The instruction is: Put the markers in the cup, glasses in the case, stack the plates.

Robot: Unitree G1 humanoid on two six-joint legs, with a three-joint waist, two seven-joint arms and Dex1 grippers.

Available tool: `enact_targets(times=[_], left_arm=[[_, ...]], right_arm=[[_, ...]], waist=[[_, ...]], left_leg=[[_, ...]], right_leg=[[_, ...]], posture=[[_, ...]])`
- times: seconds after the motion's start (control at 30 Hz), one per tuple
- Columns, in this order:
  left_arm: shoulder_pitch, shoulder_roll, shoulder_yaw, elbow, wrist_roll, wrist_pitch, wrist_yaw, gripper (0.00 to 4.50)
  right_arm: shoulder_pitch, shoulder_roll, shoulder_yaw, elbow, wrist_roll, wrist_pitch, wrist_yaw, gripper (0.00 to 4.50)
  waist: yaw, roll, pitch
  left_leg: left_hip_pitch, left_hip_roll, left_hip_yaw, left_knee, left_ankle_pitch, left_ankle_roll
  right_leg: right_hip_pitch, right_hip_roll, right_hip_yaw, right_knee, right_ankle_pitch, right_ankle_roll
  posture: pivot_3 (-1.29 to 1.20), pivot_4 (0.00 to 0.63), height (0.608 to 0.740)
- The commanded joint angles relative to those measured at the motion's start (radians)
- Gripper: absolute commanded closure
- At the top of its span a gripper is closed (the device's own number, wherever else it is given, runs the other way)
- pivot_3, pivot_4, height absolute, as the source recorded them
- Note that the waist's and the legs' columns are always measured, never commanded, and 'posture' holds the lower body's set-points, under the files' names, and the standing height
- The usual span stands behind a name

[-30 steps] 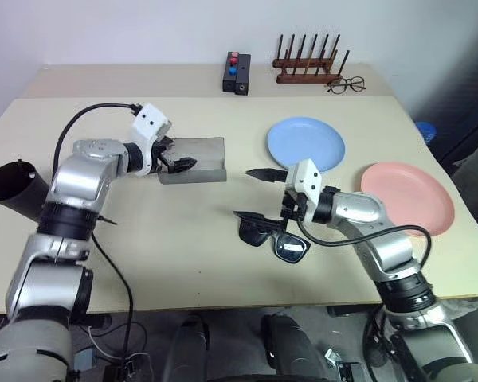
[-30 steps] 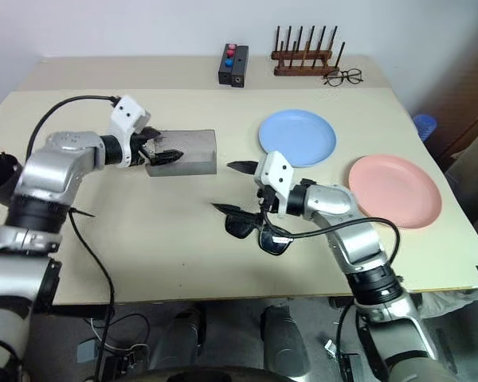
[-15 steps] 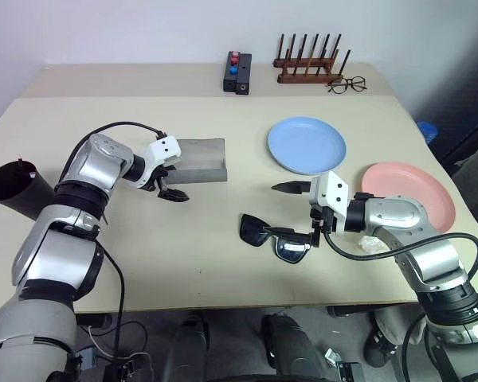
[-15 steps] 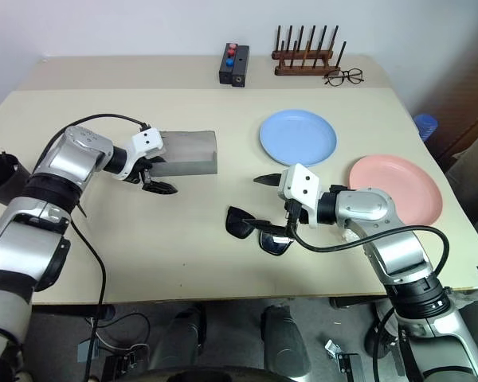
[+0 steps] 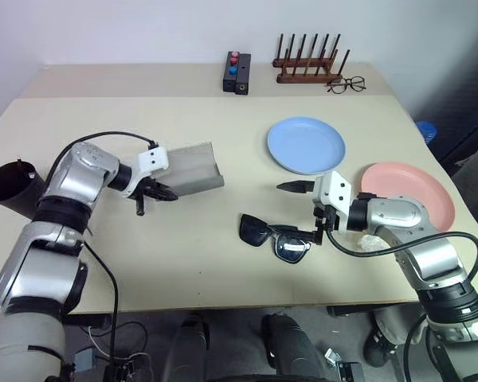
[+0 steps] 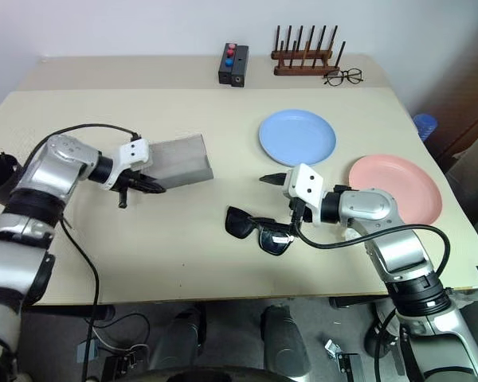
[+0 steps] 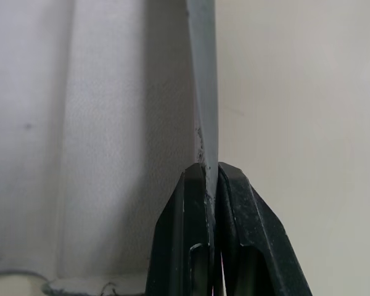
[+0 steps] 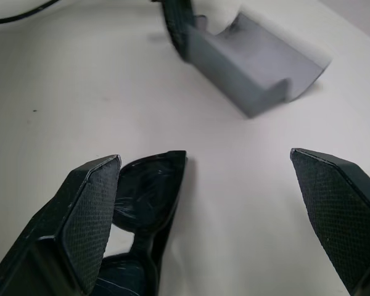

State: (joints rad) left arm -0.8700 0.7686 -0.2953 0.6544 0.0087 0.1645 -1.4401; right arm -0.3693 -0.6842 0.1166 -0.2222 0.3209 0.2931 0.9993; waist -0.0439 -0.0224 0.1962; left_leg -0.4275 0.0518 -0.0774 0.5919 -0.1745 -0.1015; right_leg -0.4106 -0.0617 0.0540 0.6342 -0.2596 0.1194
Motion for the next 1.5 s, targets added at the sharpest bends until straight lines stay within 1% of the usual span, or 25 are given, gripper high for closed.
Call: enact_targets(times=[0.03, 0.17, 0.33, 0.47, 0.63, 0.67, 0.7, 0.77, 0.8, 0.83, 0.93, 1.07, 1.13, 1.27, 1.33, 1.4, 1.5], left_arm=[[0.091, 0.074, 0.054, -0.183, -0.061, 0.017, -0.074, 4.38], [0.26, 0.153, 0.073, -0.456, -0.115, 0.095, -0.111, 4.38], [0.389, 0.215, 0.105, -0.645, -0.163, 0.162, -0.109, 4.38], [0.427, 0.234, 0.108, -0.699, -0.169, 0.187, -0.087, 4.38], [0.434, 0.238, 0.101, -0.704, -0.165, 0.19, -0.072, 4.38], [0.43, 0.235, 0.102, -0.699, -0.166, 0.191, -0.068, 3.75], [0.426, 0.232, 0.103, -0.694, -0.166, 0.186, -0.064, 3.44], [0.42, 0.227, 0.109, -0.687, -0.165, 0.17, -0.051, 2.57], [0.416, 0.223, 0.114, -0.684, -0.168, 0.167, -0.044, 1.98], [0.409, 0.218, 0.124, -0.682, -0.174, 0.165, -0.033, 1.55], [0.386, 0.192, 0.168, -0.677, -0.198, 0.175, 0.023, 1.55], [0.368, 0.099, 0.276, -0.713, -0.258, 0.208, 0.184, 1.55], [0.431, 0.089, 0.319, -0.793, -0.29, 0.203, 0.208, 1.55], [0.567, 0.079, 0.381, -0.932, -0.345, 0.252, 0.271, 1.55], [0.636, 0.08, 0.403, -0.993, -0.364, 0.268, 0.297, 1.55], [0.705, 0.089, 0.425, -1.047, -0.38, 0.286, 0.313, 1.55], [0.76, 0.095, 0.442, -1.099, -0.406, 0.303, 0.328, 1.55]], right_arm=[[-0.002, -0.012, -0.029, -0.024, 0.0, -0.021, 0.004, 0.0], [0.01, -0.009, -0.025, -0.044, 0.0, -0.012, -0.002, 0.0], [0.021, -0.014, -0.021, -0.052, 0.001, 0.004, 0.002, 0.0], [0.021, -0.018, -0.014, -0.044, -0.004, 0.004, 0.014, 0.0], [0.011, -0.015, -0.008, -0.032, -0.012, 0.005, 0.019, 0.0], [0.011, -0.017, -0.008, -0.032, -0.014, 0.006, 0.021, 0.0], [0.011, -0.02, -0.007, -0.033, -0.016, 0.011, 0.023, 0.0], [0.014, -0.034, -0.01, -0.044, -0.006, 0.047, 0.035, 0.0], [0.015, -0.043, -0.013, -0.054, 0.006, 0.076, 0.041, 0.0], [0.016, -0.056, -0.014, -0.067, 0.016, 0.109, 0.049, 0.0], [0.016, -0.097, -0.004, -0.1, 0.006, 0.186, 0.048, 0.0], [0.034, -0.149, 0.025, -0.131, -0.06, 0.231, 0.019, 0.0], [0.047, -0.148, 0.032, -0.149, -0.082, 0.241, -0.009, 0.0], [0.06, -0.138, 0.058, -0.209, -0.105, 0.341, -0.068, 0.0], [0.062, -0.135, 0.087, -0.253, -0.125, 0.394, -0.099, 0.0], [0.038, -0.108, 0.128, -0.279, -0.171, 0.457, -0.165, 0.0], [0.004, -0.074, 0.186, -0.298, -0.224, 0.524, -0.232, 0.0]], waist=[[0.001, 0.0, 0.0], [0.001, 0.0, 0.0], [0.006, 0.0, 0.0], [0.005, 0.0, 0.0], [0.004, 0.0, 0.0], [0.004, 0.0, 0.0], [0.004, 0.0, 0.0], [0.004, 0.0, 0.0], [0.005, 0.0, 0.0], [0.005, 0.0, 0.0], [0.006, 0.0, 0.0], [0.009, 0.0, 0.0], [0.002, 0.0, 0.0], [-0.001, 0.001, 0.0], [0.001, 0.001, 0.0], [0.001, 0.001, 0.0], [0.003, 0.001, 0.0]], left_leg=[[0.0, 0.0, 0.0, 0.0, 0.0, 0.0], [0.0, 0.0, 0.0, 0.0, 0.0, 0.0], [0.0, 0.0, 0.0, 0.002, 0.0, 0.0], [0.001, 0.0, 0.0, 0.002, 0.0, 0.0], [0.0, 0.0, 0.0, 0.002, 0.0, 0.0], [0.0, 0.0, 0.0, 0.002, 0.0, 0.0], [0.0, 0.0, 0.0, 0.002, 0.0, 0.0], [0.0, 0.0, 0.0, 0.002, 0.0, 0.0], [0.0, 0.0, 0.0, 0.002, 0.0, 0.0], [0.0, 0.0, 0.0, 0.002, 0.0, 0.0], [0.0, 0.0, 0.0, 0.003, 0.0, 0.0], [0.0, 0.0, 0.0, 0.004, 0.0, 0.0], [0.0, 0.0, 0.0, 0.004, 0.0, 0.0], [0.001, 0.0, 0.001, 0.003, -0.002, 0.003], [0.001, 0.0, 0.001, 0.003, -0.002, 0.003], [0.001, 0.0, 0.001, 0.004, -0.002, 0.003], [0.001, 0.0, 0.001, 0.005, -0.002, 0.003]], right_leg=[[0.0, 0.0, 0.0, 0.0, 0.0, 0.0], [0.0, 0.0, 0.0, 0.0, 0.0, -0.001], [0.001, -0.001, 0.0, 0.0, -0.001, -0.001], [0.001, -0.001, 0.0, 0.0, -0.001, -0.002], [0.001, 0.0, 0.0, 0.0, -0.001, -0.002], [0.001, 0.0, 0.0, 0.0, -0.001, -0.002], [0.001, 0.0, 0.0, 0.0, -0.001, -0.002], [0.001, 0.0, 0.0, 0.0, -0.001, -0.002], [0.001, 0.0, 0.0, 0.0, -0.001, -0.002], [0.001, 0.0, 0.0, 0.0, -0.001, -0.002], [0.001, 0.0, 0.0, 0.0, -0.001, -0.002], [0.001, 0.0, 0.0, 0.001, -0.001, -0.002], [0.001, 0.0, 0.0, 0.0, -0.001, -0.002], [0.001, 0.0, 0.001, 0.001, -0.001, -0.001], [0.0, 0.0, 0.001, 0.003, -0.001, -0.001], [0.001, 0.0, 0.001, 0.003, -0.001, -0.001], [0.001, -0.001, 0.001, 0.002, -0.001, -0.003]], posture=[[0.0, 0.15, 0.738], [0.0, 0.15, 0.738], [0.0, 0.15, 0.738], [0.0, 0.15, 0.738], [0.0, 0.15, 0.738], [0.0, 0.15, 0.738], [0.0, 0.15, 0.738], [0.0, 0.15, 0.738], [0.0, 0.15, 0.738], [0.0, 0.15, 0.738], [0.0, 0.15, 0.738], [0.0, 0.15, 0.738], [0.0, 0.15, 0.738], [0.0, 0.15, 0.738], [0.0, 0.15, 0.738], [0.0, 0.15, 0.738], [0.0, 0.15, 0.738]])
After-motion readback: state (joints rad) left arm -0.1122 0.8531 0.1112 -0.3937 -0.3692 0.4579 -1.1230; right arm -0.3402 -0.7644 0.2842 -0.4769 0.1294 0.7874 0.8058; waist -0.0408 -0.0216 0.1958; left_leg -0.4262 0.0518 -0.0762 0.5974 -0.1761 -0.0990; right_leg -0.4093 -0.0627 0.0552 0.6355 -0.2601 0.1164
